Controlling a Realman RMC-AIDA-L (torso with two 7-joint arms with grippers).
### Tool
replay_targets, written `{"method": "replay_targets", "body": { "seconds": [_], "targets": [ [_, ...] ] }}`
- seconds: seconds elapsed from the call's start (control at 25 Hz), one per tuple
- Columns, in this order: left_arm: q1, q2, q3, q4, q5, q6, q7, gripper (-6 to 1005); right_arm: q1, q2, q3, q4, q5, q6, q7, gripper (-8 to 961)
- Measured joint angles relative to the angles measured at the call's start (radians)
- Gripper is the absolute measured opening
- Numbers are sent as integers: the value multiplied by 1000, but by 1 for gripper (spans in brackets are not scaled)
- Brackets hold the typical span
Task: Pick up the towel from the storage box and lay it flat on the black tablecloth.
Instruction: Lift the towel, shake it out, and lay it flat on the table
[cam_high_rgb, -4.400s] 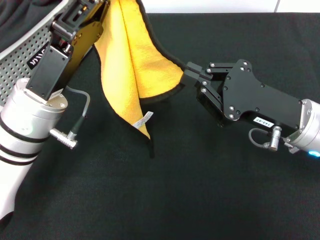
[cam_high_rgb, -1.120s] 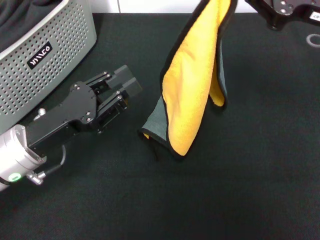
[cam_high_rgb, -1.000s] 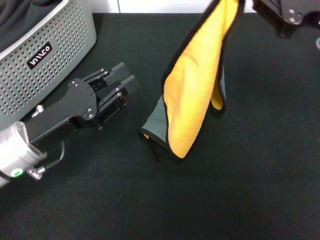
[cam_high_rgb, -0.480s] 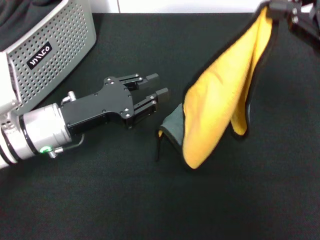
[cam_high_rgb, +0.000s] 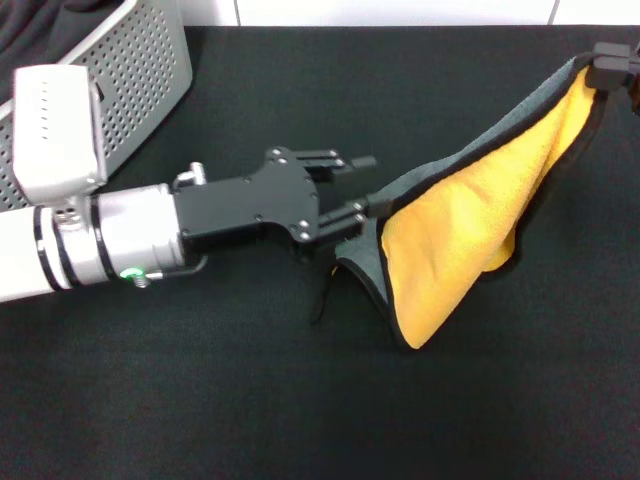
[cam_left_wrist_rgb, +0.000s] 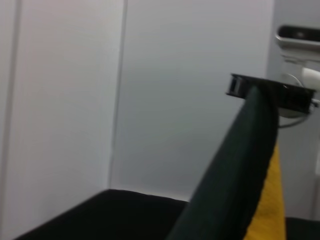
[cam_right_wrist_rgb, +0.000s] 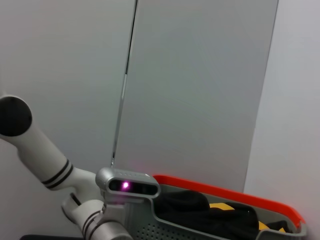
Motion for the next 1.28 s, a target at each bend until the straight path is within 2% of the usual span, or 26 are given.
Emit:
{"method": "replay_targets", "body": {
  "seconds": [0.32,0.8,1.0,1.28],
  "targets": [
    [-46,-5,98,-10,0,-5,0,397,10,3,-4,5,-12,-42,-2,3],
    [-64,-10,117,-11,-11,-25,3,397,3,11,6,-4,-7,-122,-5,3],
    [-59,-10,117,-11,-25,-24,5,395,0,16,44,3,-8,-148,-5,3],
    [-87,-14,179,-75,-24,-14,5,392,10,28,93,5,-11,-127,-19,3]
  ]
}}
